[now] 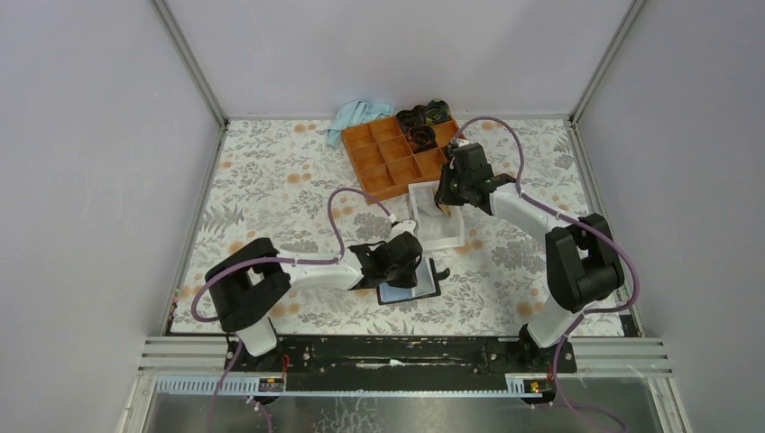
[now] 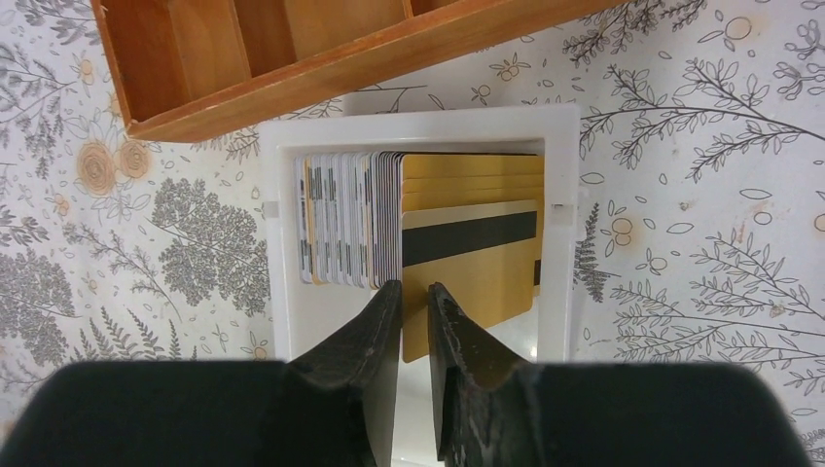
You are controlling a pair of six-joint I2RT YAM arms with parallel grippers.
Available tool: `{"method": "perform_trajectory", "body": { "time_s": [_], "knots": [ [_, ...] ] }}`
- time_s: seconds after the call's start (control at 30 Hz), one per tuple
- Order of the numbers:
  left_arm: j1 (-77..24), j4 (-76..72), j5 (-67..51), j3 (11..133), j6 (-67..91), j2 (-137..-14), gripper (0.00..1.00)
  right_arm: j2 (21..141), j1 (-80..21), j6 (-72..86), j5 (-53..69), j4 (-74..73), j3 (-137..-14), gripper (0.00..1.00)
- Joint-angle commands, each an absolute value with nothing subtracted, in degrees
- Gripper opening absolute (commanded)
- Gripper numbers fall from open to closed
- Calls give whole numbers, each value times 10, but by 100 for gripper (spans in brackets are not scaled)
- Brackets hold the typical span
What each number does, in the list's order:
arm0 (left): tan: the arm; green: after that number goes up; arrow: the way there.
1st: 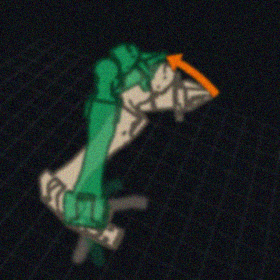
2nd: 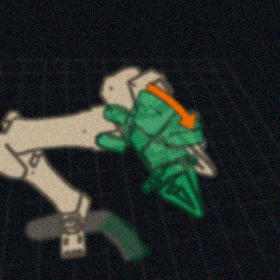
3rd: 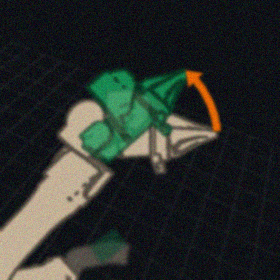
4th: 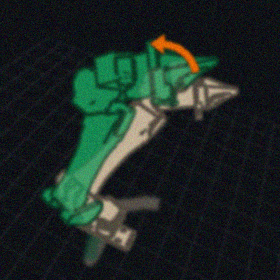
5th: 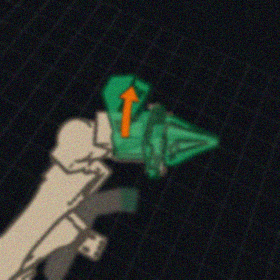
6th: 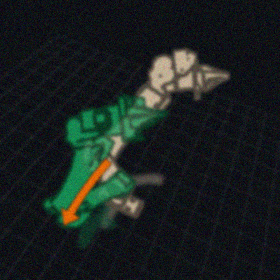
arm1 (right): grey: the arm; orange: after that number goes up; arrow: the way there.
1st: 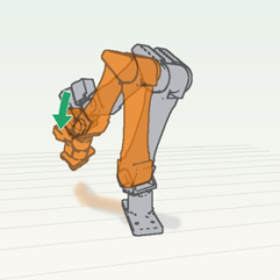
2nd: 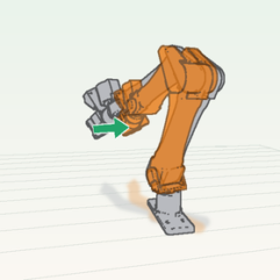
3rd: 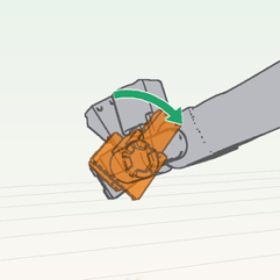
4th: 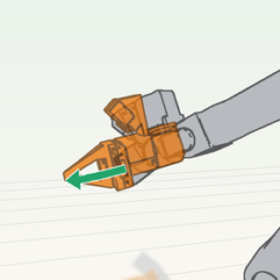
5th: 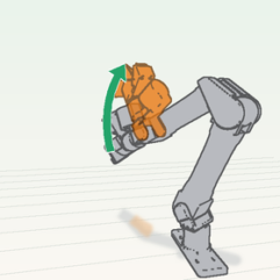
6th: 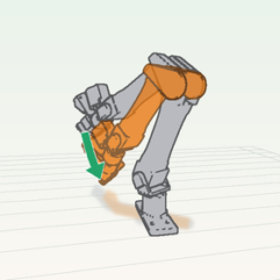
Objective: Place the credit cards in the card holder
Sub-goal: Pick up the credit card from the storage box.
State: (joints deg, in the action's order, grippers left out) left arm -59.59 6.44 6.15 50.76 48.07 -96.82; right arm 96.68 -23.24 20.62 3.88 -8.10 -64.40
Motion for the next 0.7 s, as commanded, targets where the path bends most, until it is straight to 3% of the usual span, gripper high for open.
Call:
{"method": "perform_trajectory", "body": {
  "time_s": [0.0,0.67],
  "knots": [
    [-600,39,61,523,475,-974,14,927,-231,201,27,-81,-649,22],
    [-603,45,71,532,474,-975,15,890,-231,166,-53,-134,-656,13]
  ]
}}
